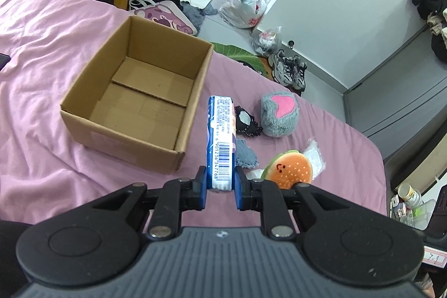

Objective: Organize soft objects
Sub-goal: 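Carry blue-white box with left tool while right tool carries burger plush to cardboard box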

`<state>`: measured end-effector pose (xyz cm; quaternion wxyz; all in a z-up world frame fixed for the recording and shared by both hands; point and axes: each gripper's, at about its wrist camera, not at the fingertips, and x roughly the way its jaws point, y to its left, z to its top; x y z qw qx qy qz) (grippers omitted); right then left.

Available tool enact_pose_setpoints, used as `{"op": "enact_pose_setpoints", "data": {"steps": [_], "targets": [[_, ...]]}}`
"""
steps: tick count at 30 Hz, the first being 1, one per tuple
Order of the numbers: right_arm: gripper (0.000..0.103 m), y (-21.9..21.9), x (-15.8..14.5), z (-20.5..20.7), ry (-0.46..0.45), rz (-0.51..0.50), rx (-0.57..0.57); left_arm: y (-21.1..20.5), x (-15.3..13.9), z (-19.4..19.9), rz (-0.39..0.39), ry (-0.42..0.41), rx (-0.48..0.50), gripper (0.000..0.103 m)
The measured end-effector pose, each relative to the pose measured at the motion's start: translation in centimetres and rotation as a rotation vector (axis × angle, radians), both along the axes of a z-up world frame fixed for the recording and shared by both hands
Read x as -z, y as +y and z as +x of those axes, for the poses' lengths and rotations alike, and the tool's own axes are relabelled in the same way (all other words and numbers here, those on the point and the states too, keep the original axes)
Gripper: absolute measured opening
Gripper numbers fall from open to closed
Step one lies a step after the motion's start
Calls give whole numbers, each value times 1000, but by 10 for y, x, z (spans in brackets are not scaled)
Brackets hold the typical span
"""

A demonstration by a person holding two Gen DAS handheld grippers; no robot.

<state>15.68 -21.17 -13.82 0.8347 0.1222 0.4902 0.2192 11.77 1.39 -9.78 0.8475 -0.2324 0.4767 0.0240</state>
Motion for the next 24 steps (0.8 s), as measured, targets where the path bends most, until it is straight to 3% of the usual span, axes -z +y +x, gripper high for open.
{"op": "enact_pose_setpoints", "data": {"steps": [14, 24], "targets": [[7, 40, -19, 6, -46, -9, -22, 46, -11, 1, -7, -43, -49, 18], [7, 69, -26, 17, -62, -12, -39, 76, -1, 11, -26, -38, -83, 18]]}}
